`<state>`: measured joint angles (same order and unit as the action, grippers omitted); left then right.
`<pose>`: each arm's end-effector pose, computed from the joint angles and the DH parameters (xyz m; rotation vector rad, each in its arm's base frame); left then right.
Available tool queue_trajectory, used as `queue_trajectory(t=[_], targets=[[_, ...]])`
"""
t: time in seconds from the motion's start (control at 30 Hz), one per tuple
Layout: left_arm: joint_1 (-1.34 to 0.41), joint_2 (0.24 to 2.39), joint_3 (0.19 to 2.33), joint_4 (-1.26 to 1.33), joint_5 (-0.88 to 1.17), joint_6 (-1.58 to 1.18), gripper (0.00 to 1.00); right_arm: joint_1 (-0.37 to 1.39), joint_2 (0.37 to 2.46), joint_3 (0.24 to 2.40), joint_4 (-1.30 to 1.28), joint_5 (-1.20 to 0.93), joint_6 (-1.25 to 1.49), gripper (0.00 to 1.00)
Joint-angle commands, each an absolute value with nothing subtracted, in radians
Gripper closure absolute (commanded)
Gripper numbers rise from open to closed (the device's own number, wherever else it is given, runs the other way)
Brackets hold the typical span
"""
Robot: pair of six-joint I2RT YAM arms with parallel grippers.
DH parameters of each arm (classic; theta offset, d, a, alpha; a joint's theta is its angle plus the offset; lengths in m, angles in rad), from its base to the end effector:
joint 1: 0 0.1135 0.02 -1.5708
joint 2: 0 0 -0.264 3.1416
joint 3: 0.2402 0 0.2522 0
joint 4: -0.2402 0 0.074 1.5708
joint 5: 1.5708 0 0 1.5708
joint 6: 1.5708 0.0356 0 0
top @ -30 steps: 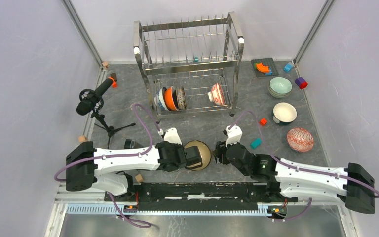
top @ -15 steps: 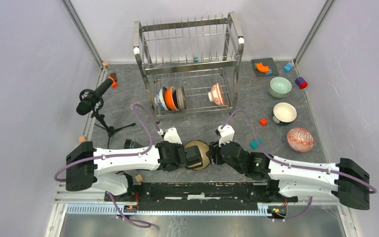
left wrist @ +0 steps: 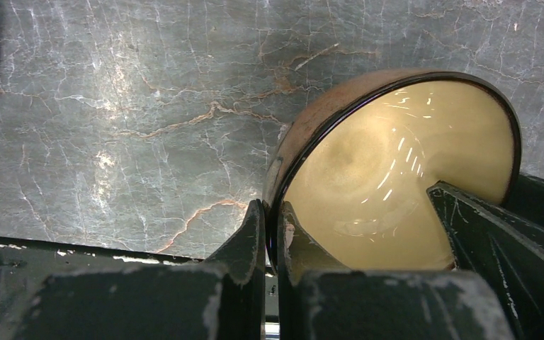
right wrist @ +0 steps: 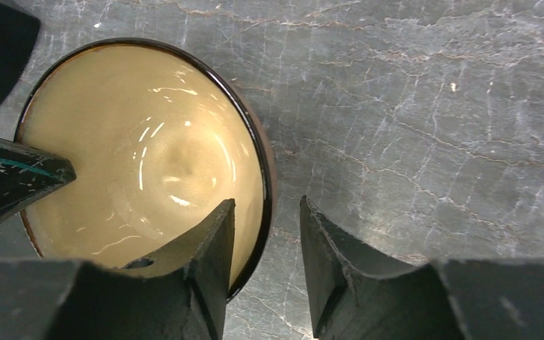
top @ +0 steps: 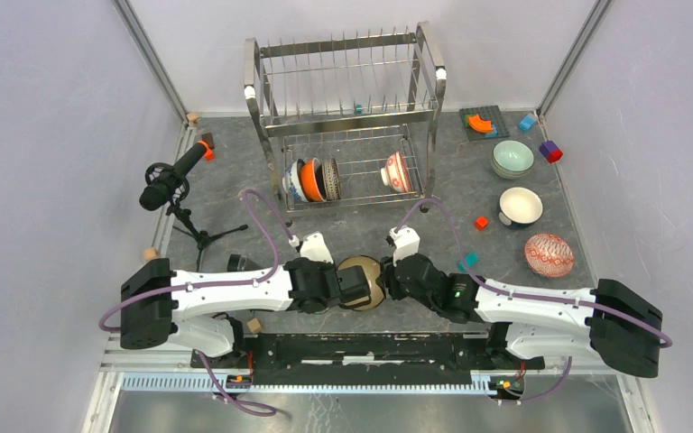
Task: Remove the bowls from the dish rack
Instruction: Place the bowl at the center of the board.
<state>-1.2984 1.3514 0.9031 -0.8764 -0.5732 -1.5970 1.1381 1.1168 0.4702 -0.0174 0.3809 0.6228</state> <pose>0.0817 -0.2208 0.2183 -0.4686 2.4940 -0.2195 0.1043 0.1943 0.1851 -0.3653 2.2075 0.5634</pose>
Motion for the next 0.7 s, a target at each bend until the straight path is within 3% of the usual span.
queue_trajectory(t=[0.0, 0.2, 0.33, 0.6, 0.63, 0.67], targets=[[-1.302, 1.309, 0.928, -0.798, -0.624, -1.631, 0.98, 1.135, 1.135, 0.480, 0.040, 0.341, 0.620, 0.59], [-1.302, 1.309, 0.919, -0.770, -0.614, -1.617, 0.98, 1.133, 1.146, 0.479, 0.043, 0.333, 0.621, 0.76], [-1.302, 1.304, 0.904, -0.744, -0.615, -1.609, 0.98, 1.133, 1.147, 0.482, 0.040, 0.335, 0.617, 1.00], [-1.302, 1.303, 0.887, -0.713, -0.614, -1.594, 0.98, 1.134, 1.131, 0.485, 0.028, 0.337, 0.610, 1.00], [-1.302, 1.302, 0.885, -0.712, -0.616, -1.594, 0.97, 1.133, 1.127, 0.487, 0.025, 0.339, 0.607, 1.00], [-1.302, 1.300, 0.884, -0.709, -0.617, -1.588, 0.90, 1.133, 1.124, 0.490, 0.021, 0.341, 0.605, 1.00]])
